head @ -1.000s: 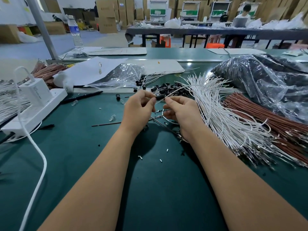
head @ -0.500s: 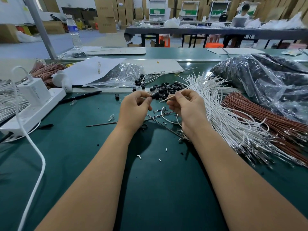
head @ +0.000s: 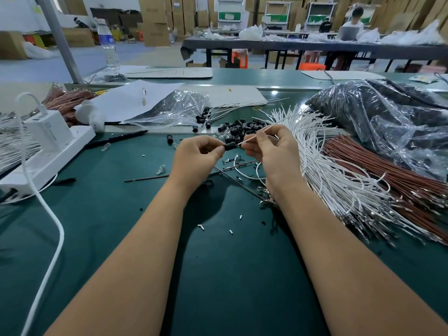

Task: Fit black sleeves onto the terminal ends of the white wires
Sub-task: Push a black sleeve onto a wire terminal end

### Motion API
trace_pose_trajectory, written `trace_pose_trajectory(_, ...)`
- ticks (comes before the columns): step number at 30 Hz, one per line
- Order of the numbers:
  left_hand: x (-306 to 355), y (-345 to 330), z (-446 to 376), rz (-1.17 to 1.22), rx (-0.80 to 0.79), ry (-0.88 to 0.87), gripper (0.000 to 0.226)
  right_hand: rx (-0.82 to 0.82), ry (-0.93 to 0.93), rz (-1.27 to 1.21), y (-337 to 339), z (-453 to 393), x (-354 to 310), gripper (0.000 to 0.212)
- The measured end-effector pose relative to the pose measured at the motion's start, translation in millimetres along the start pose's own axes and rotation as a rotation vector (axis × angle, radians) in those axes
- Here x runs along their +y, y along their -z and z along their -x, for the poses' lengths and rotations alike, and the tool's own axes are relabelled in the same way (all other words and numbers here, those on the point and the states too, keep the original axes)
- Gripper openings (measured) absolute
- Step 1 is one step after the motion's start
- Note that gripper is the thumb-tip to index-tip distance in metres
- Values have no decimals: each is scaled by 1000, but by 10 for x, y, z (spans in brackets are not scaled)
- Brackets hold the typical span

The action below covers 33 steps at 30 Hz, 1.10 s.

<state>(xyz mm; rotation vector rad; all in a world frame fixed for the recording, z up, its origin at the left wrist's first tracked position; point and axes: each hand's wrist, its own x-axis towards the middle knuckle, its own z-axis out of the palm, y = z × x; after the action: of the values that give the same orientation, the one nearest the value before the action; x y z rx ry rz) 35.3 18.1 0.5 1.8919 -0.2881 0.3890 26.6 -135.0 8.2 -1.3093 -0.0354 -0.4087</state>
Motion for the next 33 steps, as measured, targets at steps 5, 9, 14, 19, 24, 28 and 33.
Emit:
trace_pose_trajectory(5,17,-24,4,7,0,12,6,-58,26,162,8,9,28,15)
trace_pose_trajectory(9,14,-36,2,21,-3,12,9,-102,11,260,13,21,41,17)
trace_pose_trajectory(14,7,-49,-12,-16,13,-32,9,-148,-58,192,-3,28,30,7)
trace_pose_trajectory(19,12,-39,-10,-90,-53,-126,8,-228,-45,255,-17,54,45,4)
trace_pose_trajectory(24,-63,29,-54,-458,-44,-171,8,-128,-51,170,-33,41,34,11)
trace_pose_trajectory(28,-129,137,-91,-753,72,-135,11,-90,-57,117,-37,27,31,10)
trace_pose_trajectory(33,-169,250,-108,-921,170,33,14,-36,-78,42,-29,25,23,9)
